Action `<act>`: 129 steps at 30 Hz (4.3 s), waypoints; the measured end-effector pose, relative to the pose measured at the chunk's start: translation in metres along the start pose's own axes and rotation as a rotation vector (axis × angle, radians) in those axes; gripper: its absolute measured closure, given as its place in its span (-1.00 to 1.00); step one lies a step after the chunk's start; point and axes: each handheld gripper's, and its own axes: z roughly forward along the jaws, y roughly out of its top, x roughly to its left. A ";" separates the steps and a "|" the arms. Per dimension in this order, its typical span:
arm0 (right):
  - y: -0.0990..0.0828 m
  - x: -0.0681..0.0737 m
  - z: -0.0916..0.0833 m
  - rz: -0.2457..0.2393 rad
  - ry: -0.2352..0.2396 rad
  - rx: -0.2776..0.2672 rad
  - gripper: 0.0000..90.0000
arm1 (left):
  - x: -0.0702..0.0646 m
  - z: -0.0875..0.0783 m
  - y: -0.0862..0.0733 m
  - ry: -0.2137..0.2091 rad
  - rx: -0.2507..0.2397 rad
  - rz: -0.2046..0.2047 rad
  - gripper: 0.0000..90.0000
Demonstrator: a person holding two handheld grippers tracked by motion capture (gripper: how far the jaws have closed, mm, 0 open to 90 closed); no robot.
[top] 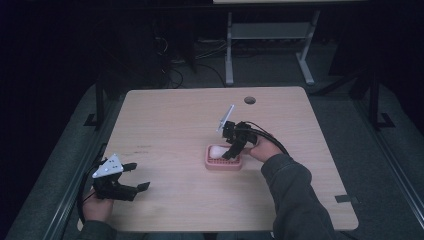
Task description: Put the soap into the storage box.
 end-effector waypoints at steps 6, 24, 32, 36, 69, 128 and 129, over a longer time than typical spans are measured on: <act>-0.008 0.000 -0.005 0.019 0.003 -0.014 -0.34 | 0.000 0.000 0.000 0.001 0.003 0.002 -0.67; -0.033 0.000 -0.017 0.060 -0.011 -0.032 -0.37 | 0.000 0.001 0.000 0.003 0.003 0.000 -0.67; -0.038 0.004 -0.024 0.065 -0.020 -0.037 -0.38 | 0.000 0.000 0.000 0.005 0.005 0.002 -0.67; -0.040 0.005 -0.025 0.062 -0.022 -0.029 -0.39 | -0.001 0.001 0.000 0.005 0.005 0.000 -0.67; -0.081 0.019 -0.035 0.104 -0.039 -0.037 -0.41 | -0.001 0.002 0.000 0.005 0.010 0.001 -0.67; -0.204 0.063 -0.056 0.284 -0.124 -0.159 -0.38 | -0.004 0.006 0.000 0.010 0.032 0.009 -0.67; -0.206 0.065 -0.056 0.285 -0.123 -0.160 -0.38 | -0.004 0.006 0.000 0.009 0.032 0.009 -0.67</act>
